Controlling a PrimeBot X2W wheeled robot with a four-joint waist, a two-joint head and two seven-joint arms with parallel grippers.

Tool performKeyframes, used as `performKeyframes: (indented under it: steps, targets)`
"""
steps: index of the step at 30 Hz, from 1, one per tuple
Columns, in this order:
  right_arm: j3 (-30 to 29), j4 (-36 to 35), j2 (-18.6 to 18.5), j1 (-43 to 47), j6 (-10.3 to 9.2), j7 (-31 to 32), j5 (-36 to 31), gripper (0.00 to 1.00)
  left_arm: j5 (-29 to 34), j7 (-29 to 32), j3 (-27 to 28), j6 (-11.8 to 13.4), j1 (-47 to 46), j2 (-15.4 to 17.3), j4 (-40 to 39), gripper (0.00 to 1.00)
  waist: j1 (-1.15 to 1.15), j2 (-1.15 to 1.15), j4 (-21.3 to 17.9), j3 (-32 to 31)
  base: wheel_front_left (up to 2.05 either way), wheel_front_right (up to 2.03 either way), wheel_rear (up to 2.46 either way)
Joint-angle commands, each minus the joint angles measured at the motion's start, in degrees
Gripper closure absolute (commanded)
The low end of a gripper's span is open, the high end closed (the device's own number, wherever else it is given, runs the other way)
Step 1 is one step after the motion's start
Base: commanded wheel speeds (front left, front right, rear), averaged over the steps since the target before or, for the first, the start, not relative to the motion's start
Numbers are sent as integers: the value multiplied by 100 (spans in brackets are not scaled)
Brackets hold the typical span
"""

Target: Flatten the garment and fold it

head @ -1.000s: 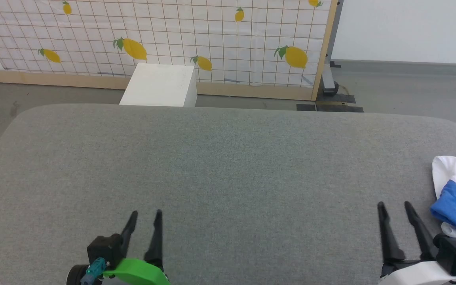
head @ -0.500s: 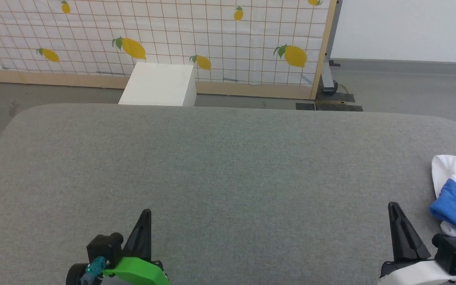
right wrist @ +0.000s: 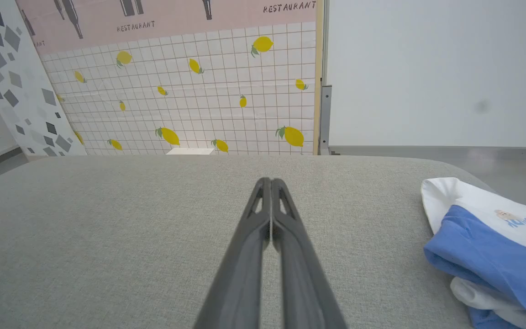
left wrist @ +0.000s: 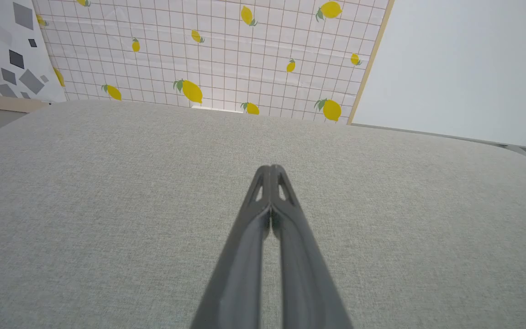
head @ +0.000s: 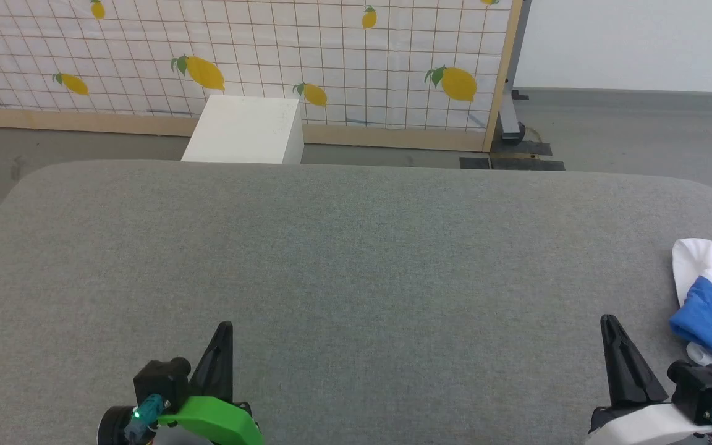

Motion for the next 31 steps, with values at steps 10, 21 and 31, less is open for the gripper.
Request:
performKeyframes:
  steps: [10, 21, 31]
  targets:
    - [53, -31, 3, -175, -2, 100, -105, 100, 173, 149, 60, 74, -13, -15, -169, 100, 0, 0, -24, 30, 0, 0, 0]
    - [90, -45, 4, -245, -3, 188, -178, 100, 285, 275, 106, 117, -17, -21, -302, 100, 0, 0, -48, 61, 0, 0, 0]
    - [124, -58, 5, -309, -4, 269, -246, 100, 389, 390, 149, 156, -21, -25, -424, 100, 0, 0, -70, 89, 0, 0, 0]
